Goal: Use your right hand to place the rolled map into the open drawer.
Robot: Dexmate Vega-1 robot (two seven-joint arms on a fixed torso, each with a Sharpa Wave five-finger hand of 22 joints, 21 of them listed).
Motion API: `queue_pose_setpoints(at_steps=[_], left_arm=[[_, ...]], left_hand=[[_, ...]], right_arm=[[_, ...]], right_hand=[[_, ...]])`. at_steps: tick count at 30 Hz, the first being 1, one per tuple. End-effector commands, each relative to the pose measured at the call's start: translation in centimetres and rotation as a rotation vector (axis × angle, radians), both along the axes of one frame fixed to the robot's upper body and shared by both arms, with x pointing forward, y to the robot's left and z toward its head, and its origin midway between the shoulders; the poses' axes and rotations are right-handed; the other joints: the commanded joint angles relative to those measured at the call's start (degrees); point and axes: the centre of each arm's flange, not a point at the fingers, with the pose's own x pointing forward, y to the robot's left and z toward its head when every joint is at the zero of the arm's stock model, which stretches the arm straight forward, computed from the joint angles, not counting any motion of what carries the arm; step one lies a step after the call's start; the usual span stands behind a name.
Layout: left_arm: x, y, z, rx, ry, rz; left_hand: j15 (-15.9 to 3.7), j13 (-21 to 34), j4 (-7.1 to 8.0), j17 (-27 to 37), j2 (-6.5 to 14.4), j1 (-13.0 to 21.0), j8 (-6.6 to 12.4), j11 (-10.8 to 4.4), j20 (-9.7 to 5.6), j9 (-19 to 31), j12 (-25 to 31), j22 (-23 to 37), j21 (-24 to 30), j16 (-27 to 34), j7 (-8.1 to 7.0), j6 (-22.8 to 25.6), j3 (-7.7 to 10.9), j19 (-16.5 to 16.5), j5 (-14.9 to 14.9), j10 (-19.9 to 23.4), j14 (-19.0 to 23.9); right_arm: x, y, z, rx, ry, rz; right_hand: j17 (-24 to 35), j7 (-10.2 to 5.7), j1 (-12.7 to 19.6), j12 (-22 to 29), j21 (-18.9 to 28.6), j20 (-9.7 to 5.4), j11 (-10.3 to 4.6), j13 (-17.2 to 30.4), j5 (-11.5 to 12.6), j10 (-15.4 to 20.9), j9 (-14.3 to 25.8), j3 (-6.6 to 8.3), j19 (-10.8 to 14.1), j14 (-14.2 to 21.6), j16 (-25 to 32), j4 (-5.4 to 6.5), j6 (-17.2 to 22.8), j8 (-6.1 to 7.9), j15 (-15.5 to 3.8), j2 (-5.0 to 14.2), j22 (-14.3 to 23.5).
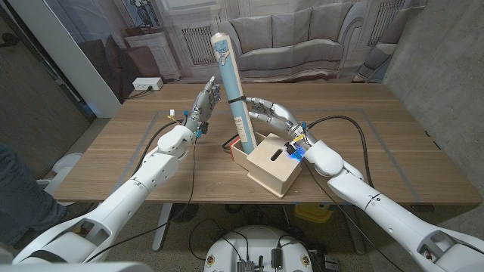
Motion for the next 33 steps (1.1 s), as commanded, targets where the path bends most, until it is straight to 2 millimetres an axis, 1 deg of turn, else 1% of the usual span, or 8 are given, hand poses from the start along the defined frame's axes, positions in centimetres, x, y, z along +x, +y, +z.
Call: queue_pose_setpoints(at_steps=[1,4,12,25,30,33], left_arm=[[-0.3,0.1,0.1,0.003,-0.004,0.004],[-0.3,0.2,0.1,0.002,-0.003,0.005],[-0.4,0.3,0.0,0.001,-0.001,0.008],[-0.8,0.4,-0.1,0.0,-0.004,0.013],[-0.9,0.4,-0.2,-0.001,-0.004,0.013],[-1.0,0.4,-0.2,-0.001,-0.004,0.014]], left_hand=[[0.2,0.2,0.06,0.1,0.3,0.0,-0.01,0.31,-1.25,0.1,0.0,0.2,0.4,0.2,-0.05,0.2,-0.3,-3.3,0.0,-0.3,-0.5],[0.21,0.2,0.06,0.1,0.3,0.0,-0.01,0.23,-1.24,0.1,0.0,0.2,0.4,0.2,-0.08,0.2,-0.33,-3.3,0.0,-0.3,-0.5],[0.2,0.2,0.05,0.1,0.4,0.0,0.0,0.18,-1.19,0.1,0.0,0.2,0.4,0.2,0.01,0.2,-0.4,-3.3,0.0,-0.3,-0.5],[0.25,0.2,0.03,0.1,0.4,0.0,0.01,0.22,-1.18,0.1,0.0,0.2,0.4,0.2,-0.03,0.2,-0.5,-3.3,0.0,-0.3,-0.5],[0.27,0.2,0.03,0.1,0.4,0.0,-0.01,0.19,-1.17,0.1,0.0,0.2,0.4,0.2,-0.07,0.2,-0.53,-3.3,0.0,-0.3,-0.5],[0.28,0.2,0.03,0.1,0.4,0.0,0.0,0.19,-1.17,0.1,0.0,0.2,0.4,0.3,-0.05,0.2,-0.55,-3.3,0.0,-0.3,-0.4]], right_arm=[[-0.3,-0.5,0.7,0.002,-0.018,-0.012],[-0.4,-0.6,1.0,0.0,-0.022,-0.017],[-0.5,-1.1,1.6,-0.003,-0.019,-0.029],[-0.9,-2.0,2.5,0.006,-0.029,-0.05],[-1.1,-2.3,2.7,0.008,-0.042,-0.058],[-1.2,-2.5,2.9,0.01,-0.05,-0.067]], right_hand=[[0.1,0.35,-0.6,0.4,0.3,0.09,-0.12,0.2,0.3,-0.6,0.0,-0.32,-0.3,-0.5,0.3,0.03,-0.5,0.3,-0.04,-0.09,-0.1],[0.1,0.43,-0.8,0.4,0.3,0.1,-0.2,0.2,0.3,-0.8,0.0,-0.4,-0.4,-0.6,0.3,0.11,-0.7,0.29,0.01,-0.07,-0.1],[0.2,0.69,-1.2,0.6,0.4,0.16,0.16,0.2,0.4,-0.7,0.0,-0.59,-0.5,-0.6,0.5,0.32,-0.8,0.36,0.05,-0.01,-0.1],[0.2,1.14,-2.2,0.7,0.5,0.21,0.06,0.2,0.5,-0.9,0.0,-0.93,-0.6,-0.6,0.6,0.83,-1.3,0.39,-0.08,0.22,-0.1],[0.2,0.93,-2.5,0.7,0.5,0.25,0.27,0.2,0.5,-1.1,0.0,-1.09,-0.7,-0.7,0.6,0.94,-1.8,0.28,0.04,0.19,-0.1],[0.2,0.9,-2.6,0.6,0.6,0.29,0.08,0.2,0.5,-1.4,0.0,-1.17,-0.8,-0.8,0.6,0.97,-2.0,0.25,0.12,0.16,-0.1]])
